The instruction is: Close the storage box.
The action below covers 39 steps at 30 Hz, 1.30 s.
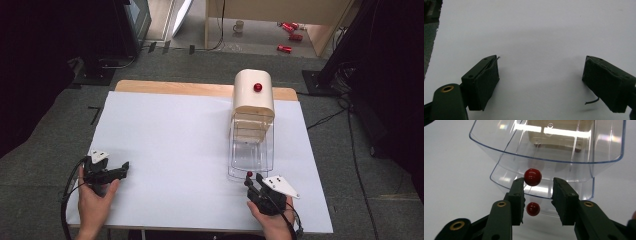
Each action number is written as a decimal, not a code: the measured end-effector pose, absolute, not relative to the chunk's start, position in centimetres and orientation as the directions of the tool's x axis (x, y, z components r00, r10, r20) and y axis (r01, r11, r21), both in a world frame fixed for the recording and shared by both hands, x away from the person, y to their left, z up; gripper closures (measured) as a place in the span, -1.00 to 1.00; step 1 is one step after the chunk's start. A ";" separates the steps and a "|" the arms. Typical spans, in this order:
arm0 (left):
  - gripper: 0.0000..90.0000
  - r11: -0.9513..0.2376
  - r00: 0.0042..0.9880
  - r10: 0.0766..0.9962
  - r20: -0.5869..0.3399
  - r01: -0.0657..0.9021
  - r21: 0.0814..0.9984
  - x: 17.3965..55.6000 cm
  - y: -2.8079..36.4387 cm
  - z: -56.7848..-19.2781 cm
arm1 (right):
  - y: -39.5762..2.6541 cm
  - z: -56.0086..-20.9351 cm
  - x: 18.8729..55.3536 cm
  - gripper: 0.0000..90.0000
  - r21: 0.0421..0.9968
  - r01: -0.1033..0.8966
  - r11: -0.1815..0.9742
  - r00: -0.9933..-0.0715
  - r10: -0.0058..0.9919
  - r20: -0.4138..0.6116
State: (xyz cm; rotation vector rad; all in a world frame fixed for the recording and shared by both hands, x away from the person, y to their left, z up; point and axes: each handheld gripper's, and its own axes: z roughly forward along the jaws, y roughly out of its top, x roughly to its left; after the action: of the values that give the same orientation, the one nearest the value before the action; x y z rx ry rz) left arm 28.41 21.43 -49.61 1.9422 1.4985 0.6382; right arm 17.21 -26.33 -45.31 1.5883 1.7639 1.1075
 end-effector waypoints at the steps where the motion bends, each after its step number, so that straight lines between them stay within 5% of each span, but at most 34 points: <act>1: -0.69 -0.185 0.248 0.969 0.014 0.682 0.708 28.4 21.4 -49.6 | -26.3 -45.3 17.2 0.46 0.836 0.548 -0.025 -0.180 0.973 0.147; 9: -0.69 -0.185 0.248 0.969 0.014 0.681 0.708 28.4 21.4 -49.6 | -25.9 -45.5 17.3 0.66 0.841 0.540 -0.035 -0.184 0.970 0.159; 39: -0.69 -0.185 0.248 0.969 0.014 0.681 0.708 28.4 21.4 -49.6 | -25.8 -42.7 18.6 0.66 0.864 0.501 -0.047 -0.183 0.970 0.159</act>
State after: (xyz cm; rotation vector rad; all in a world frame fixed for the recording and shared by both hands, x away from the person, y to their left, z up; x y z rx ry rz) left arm 28.41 21.42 -49.61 1.9422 1.4985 0.6385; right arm 18.63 -25.85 -42.68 1.5602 1.7118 1.1687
